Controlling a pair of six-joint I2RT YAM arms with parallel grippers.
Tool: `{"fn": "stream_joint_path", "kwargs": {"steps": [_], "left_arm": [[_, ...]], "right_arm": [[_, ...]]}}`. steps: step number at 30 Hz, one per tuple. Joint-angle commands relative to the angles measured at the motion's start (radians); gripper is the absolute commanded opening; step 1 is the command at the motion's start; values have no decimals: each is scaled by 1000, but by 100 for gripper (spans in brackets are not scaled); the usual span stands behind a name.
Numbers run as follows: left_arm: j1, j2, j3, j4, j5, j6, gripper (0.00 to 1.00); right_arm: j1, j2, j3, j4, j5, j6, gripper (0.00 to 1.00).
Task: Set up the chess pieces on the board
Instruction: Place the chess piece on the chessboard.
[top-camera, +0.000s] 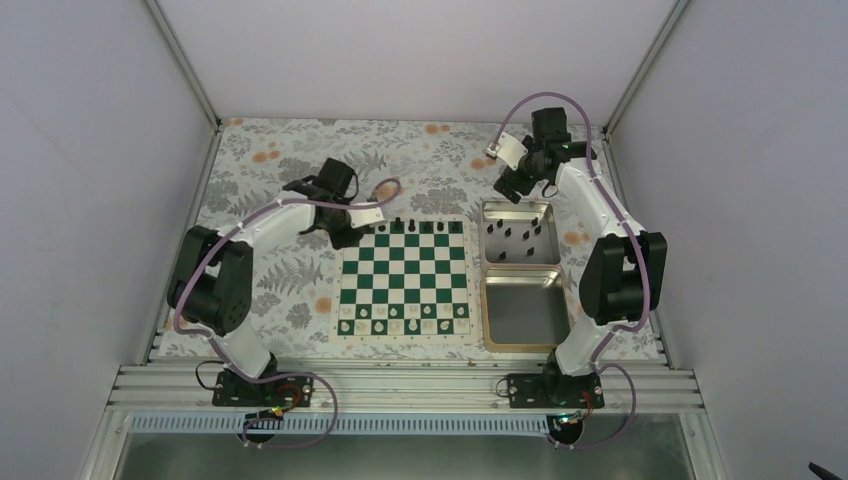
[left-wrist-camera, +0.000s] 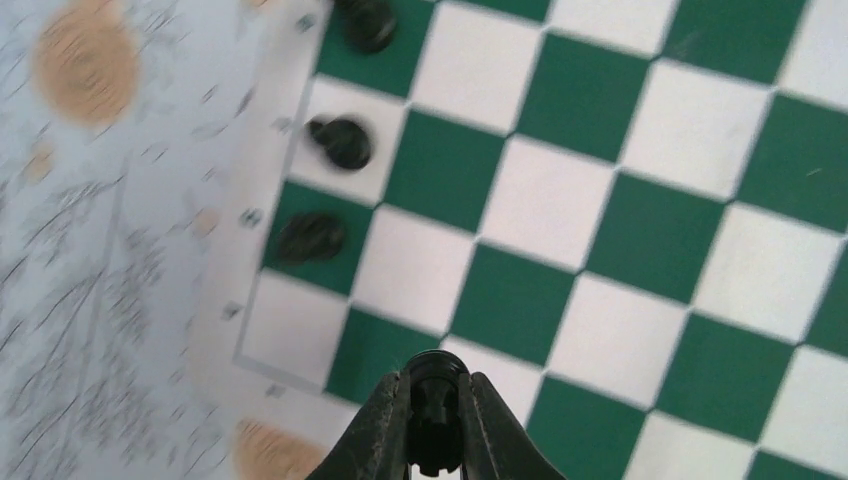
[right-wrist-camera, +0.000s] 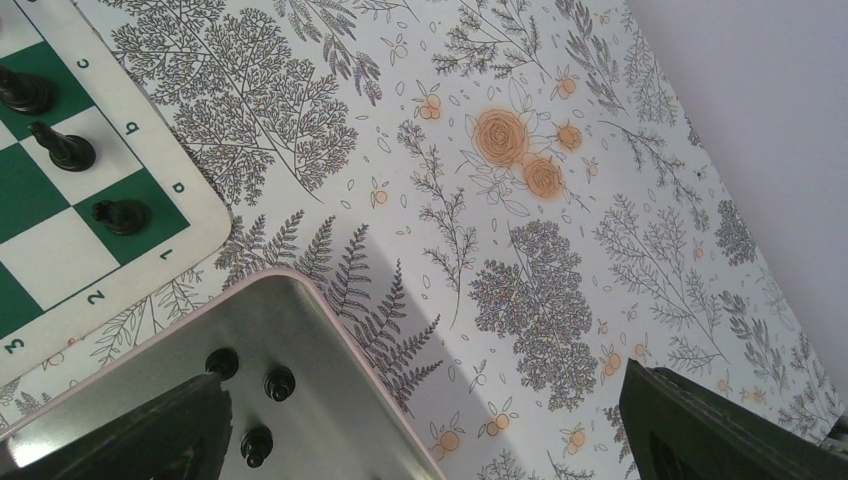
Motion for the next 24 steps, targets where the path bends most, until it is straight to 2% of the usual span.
{"fn": "stream_joint_path", "kwargs": {"steps": [1,6,16,24], "left_arm": [[102,-27,3,-24,-28,34,11],[180,17,86,-33,1,57,11],[180,136,138,-17,73,50,11],[180,146,120,12,79,46,11]], "right_arm": [[-9,-39,1,-6,-19,8,100],[-9,-44,3,-4,-28,11,100],[-8,-34,1,-7,-25,11,100],[-8,-31,-1,-6,-24,10,100]]}}
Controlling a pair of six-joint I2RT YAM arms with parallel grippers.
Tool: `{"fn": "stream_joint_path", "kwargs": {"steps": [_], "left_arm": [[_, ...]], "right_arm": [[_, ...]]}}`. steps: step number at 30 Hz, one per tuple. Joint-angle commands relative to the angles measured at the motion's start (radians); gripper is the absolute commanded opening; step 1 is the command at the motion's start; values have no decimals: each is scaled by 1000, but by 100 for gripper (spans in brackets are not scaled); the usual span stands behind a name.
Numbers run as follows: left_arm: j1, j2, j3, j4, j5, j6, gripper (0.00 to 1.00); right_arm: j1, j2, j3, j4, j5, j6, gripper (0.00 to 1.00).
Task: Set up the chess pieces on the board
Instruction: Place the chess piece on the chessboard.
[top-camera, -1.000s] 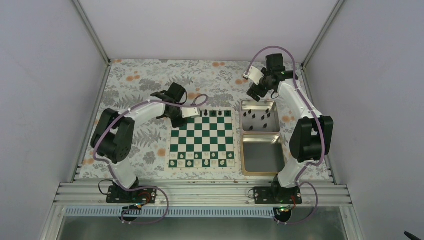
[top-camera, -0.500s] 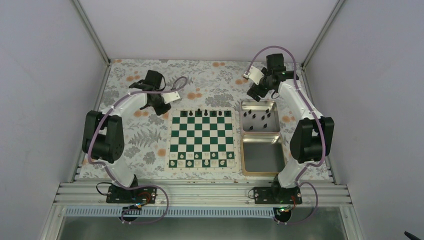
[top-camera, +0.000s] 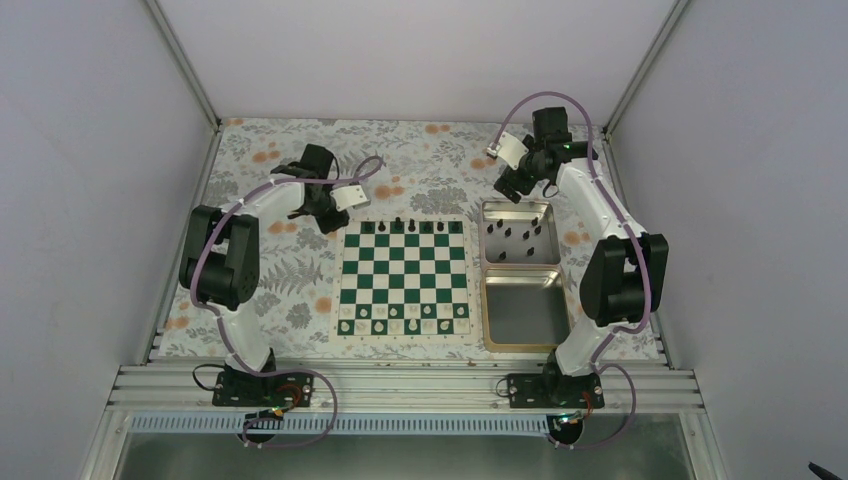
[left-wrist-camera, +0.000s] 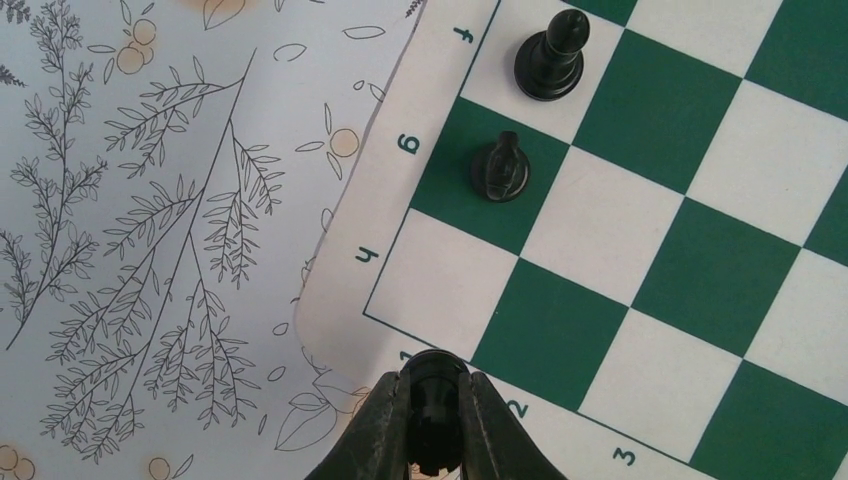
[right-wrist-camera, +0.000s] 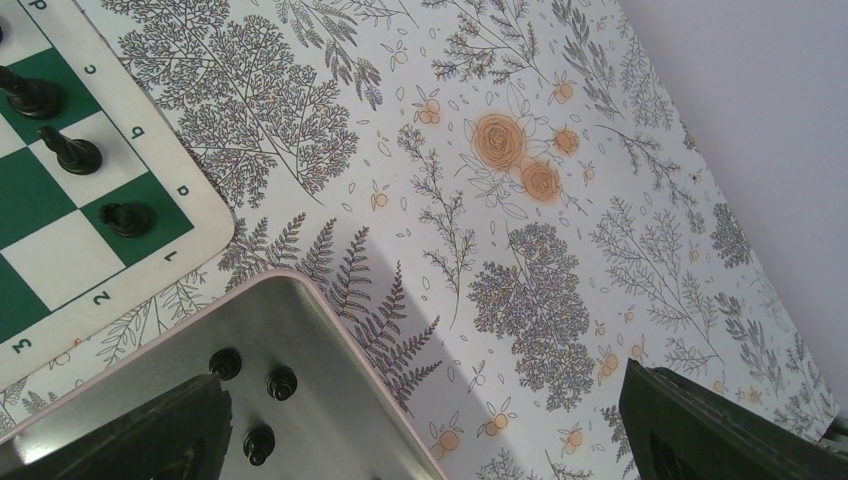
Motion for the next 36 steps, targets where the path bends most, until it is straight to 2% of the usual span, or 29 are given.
{"fn": "stream_joint_path", "kwargs": {"steps": [1,19,36], "left_arm": [[-1,7,3,20,31,8,11],[-27,100,61,25,28,6,11],[-37,123,76,6,0,19,12]], "right_arm": [[-8,-19,-1,-1,-17,10,100],[-9,-12,-11,7,1,8,100],[-8,-16,-16,3,-3,2,100]]}}
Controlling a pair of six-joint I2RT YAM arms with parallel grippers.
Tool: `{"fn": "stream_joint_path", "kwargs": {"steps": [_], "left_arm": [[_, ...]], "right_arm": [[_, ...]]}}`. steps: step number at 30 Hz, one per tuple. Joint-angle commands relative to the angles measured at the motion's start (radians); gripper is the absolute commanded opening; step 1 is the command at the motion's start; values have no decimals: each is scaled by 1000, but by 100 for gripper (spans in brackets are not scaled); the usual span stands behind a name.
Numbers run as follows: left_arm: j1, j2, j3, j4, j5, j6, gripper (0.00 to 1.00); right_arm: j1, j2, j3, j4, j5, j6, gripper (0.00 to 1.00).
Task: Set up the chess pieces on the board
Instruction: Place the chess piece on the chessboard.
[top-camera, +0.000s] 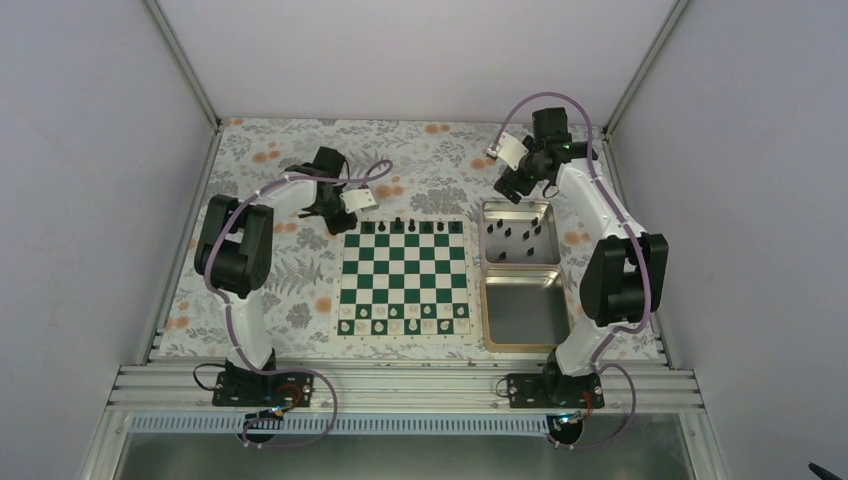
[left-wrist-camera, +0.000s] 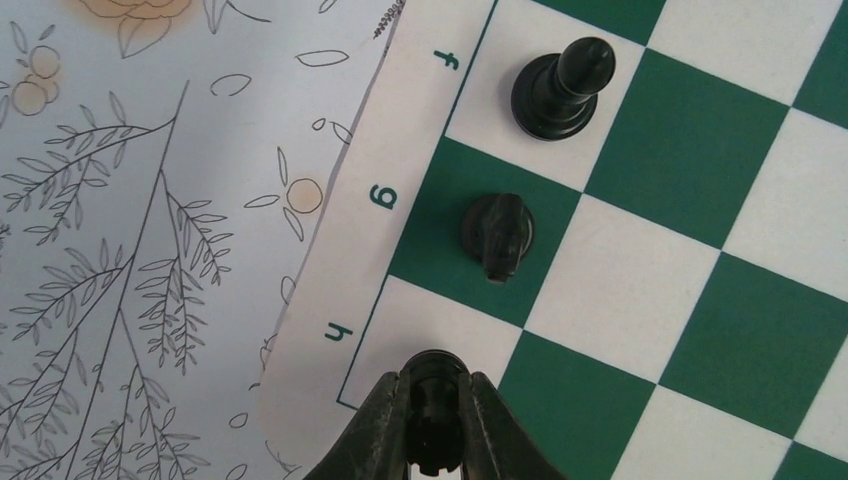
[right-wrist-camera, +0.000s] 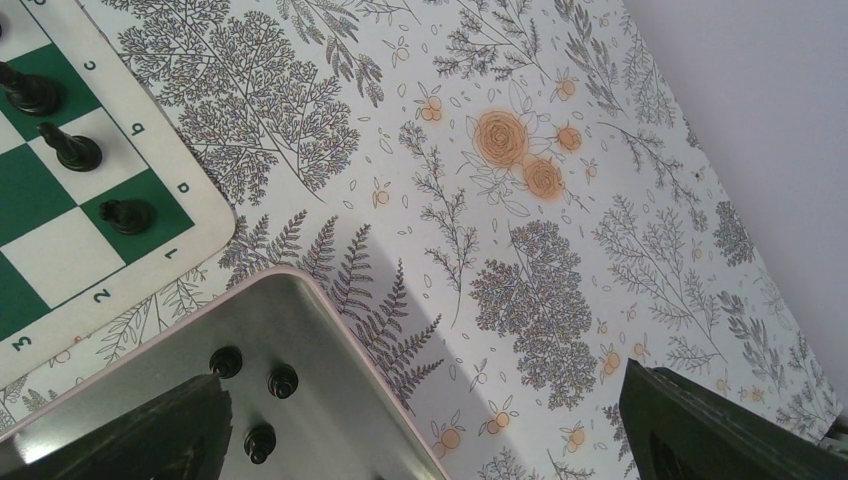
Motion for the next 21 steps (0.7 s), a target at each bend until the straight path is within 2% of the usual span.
{"fn": "stream_joint_path", "kwargs": {"steps": [1,9,14,21], "left_arm": [[-7,21,24,-9,-5,19,14],[-9,22,27,-22,-13,22,19],[-9,-8,35,-30,-27,20,31],[-6,-112,130,-136,-100,36,47]], "right_arm": [[-9,-15,-12,2,-5,2,100],[-8,-20,-15,1,-7,0,100],[-8,-21,-13,0,-9,0,100],[-21,-40,-6,8,11,14,100]]}}
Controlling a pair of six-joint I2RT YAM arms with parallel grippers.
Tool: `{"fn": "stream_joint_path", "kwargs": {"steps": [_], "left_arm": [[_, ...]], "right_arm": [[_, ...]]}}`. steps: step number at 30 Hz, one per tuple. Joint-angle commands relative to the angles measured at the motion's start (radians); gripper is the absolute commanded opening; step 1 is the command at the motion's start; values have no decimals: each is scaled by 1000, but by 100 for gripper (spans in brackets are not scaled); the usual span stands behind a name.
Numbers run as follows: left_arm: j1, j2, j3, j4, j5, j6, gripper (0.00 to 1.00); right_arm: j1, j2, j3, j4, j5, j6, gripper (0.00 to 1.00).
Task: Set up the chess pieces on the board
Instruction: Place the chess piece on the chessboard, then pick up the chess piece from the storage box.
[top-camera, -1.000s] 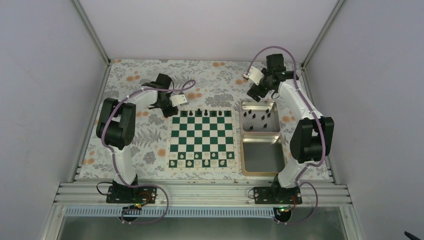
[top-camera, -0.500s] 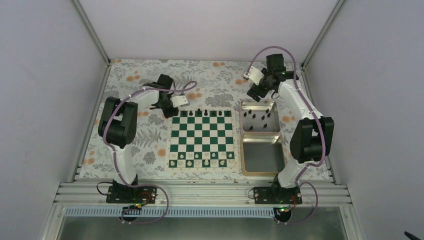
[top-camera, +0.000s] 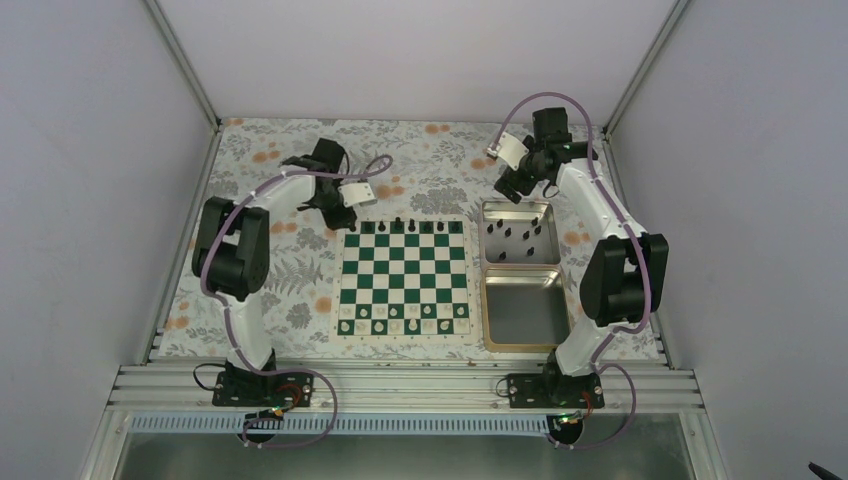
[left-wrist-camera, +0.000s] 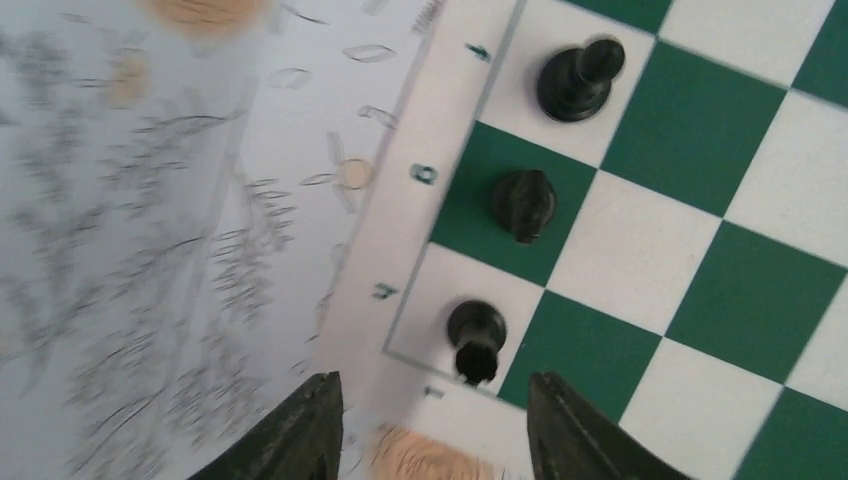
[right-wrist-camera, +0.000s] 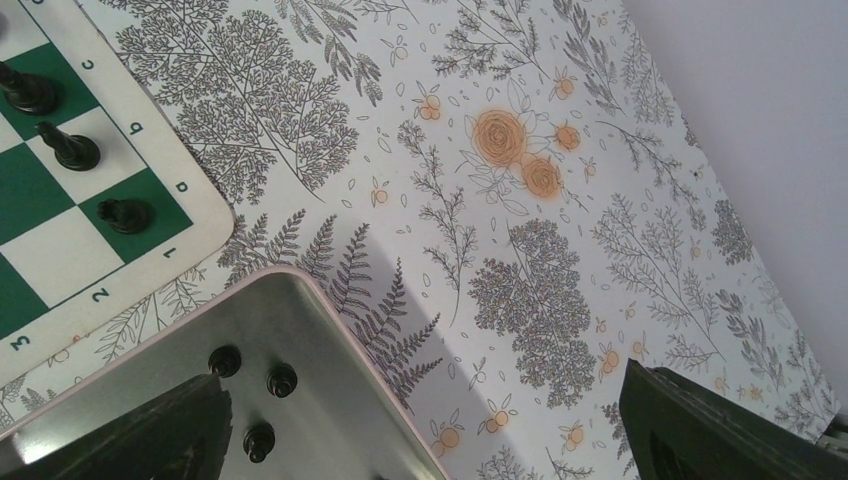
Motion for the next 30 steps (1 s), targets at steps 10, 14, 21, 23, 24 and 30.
{"fn": "stream_joint_path", "kwargs": {"steps": [10,14,21,23,24,30], "left_arm": [[-176,-81,542,-244,15,4,75],[-300,52,692,-219,23,6,76],[-439,364,1030,-243,36,17,81],[-465,452,1152,-258,42,19,82],[-475,488,1209,-264,44,21,83],[-513,548,1204,-153,86,25,87]], "right_arm": [[-261,-90,67,24,0,87,100],[-314,-50,118,4,0,120,100],[-347,-27,111,3,-14,132,100],[-353,-26,90,18,-16,136,100],[-353,-25,82,27,-16,141,100],[-358,-13,69,31,-27,149,100]]}}
